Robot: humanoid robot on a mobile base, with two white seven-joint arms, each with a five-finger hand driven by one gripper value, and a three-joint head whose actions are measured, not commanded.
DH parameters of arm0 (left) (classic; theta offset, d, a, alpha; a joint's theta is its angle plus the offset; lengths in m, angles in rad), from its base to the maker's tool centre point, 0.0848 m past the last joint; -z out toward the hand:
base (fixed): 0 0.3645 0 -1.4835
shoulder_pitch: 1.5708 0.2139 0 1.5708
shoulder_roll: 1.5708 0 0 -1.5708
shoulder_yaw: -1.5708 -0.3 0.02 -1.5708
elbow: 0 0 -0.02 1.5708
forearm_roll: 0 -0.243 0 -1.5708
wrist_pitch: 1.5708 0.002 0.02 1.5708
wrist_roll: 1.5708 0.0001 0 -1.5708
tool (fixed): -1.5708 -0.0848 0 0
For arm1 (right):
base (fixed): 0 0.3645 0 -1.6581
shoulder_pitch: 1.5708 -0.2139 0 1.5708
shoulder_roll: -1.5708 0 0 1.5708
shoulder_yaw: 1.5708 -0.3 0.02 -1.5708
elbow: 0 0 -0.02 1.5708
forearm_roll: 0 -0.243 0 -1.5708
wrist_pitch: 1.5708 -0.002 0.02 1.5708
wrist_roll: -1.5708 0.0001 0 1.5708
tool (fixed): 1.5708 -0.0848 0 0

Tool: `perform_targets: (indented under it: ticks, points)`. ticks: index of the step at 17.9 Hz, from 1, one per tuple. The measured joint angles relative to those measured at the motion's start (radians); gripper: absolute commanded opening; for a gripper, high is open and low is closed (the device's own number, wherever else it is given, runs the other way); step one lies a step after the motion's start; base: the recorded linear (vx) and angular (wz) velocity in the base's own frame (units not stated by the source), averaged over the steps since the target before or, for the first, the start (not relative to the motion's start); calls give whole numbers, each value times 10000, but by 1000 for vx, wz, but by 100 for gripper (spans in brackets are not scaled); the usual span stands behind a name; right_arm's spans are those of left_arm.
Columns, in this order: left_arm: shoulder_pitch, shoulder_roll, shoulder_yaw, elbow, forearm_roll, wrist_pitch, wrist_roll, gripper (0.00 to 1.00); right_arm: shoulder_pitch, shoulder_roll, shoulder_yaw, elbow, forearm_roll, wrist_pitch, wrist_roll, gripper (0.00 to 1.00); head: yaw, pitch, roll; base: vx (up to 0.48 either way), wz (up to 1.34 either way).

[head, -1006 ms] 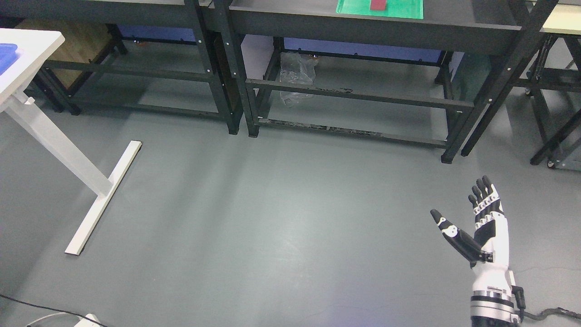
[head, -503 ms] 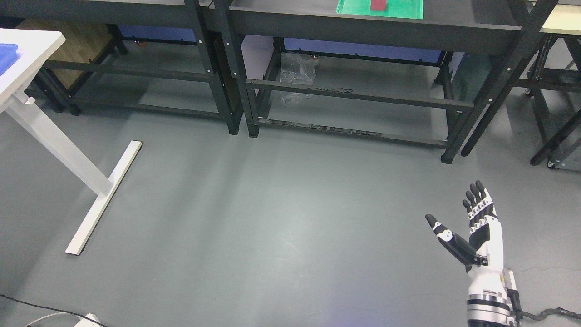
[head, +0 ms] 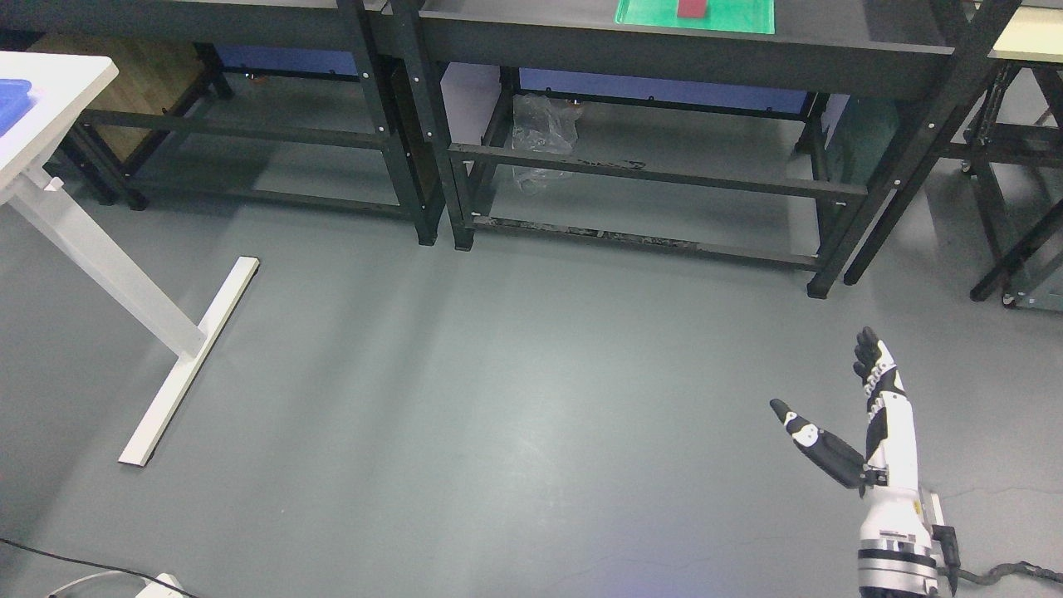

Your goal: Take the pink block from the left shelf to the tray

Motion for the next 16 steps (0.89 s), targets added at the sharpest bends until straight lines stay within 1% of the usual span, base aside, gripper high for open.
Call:
perform_targets:
  ticks: [3, 5, 6, 8, 9, 11, 14, 16]
  points:
    - [0, 0, 0, 0, 0, 0, 0, 100, -32, -309, -337, -22, 717, -174, 295, 100, 0, 0, 0, 48, 3]
    - [0, 0, 0, 0, 0, 0, 0, 100, 24, -523, -581, -35, 1133, -616, 438, 100, 0, 0, 0, 69, 5]
    - [0, 0, 0, 0, 0, 0, 0, 100, 38, -607, -725, -40, 1289, -910, 455, 98, 0, 0, 0, 93, 13]
    - [1, 0, 0, 0, 0, 0, 0, 100, 50, -680, -1034, -47, 1682, -1521, 473, 90, 0, 0, 0, 136, 2]
    - [1, 0, 0, 0, 0, 0, 0, 100, 38, -687, -1178, -47, 2007, -1603, 506, 90, 0, 0, 0, 145, 1]
    - [2, 0, 0, 0, 0, 0, 0, 100, -63, -688, -1393, -47, 2564, -1540, 57, 90, 0, 0, 0, 183, 35]
    - [2, 0, 0, 0, 0, 0, 0, 100, -225, -656, -1619, -39, 3377, -1067, -705, 98, 0, 0, 0, 212, 19]
    - [3, 0, 0, 0, 0, 0, 0, 100, -306, -633, -1722, -27, 3952, -851, -940, 99, 0, 0, 0, 233, -45]
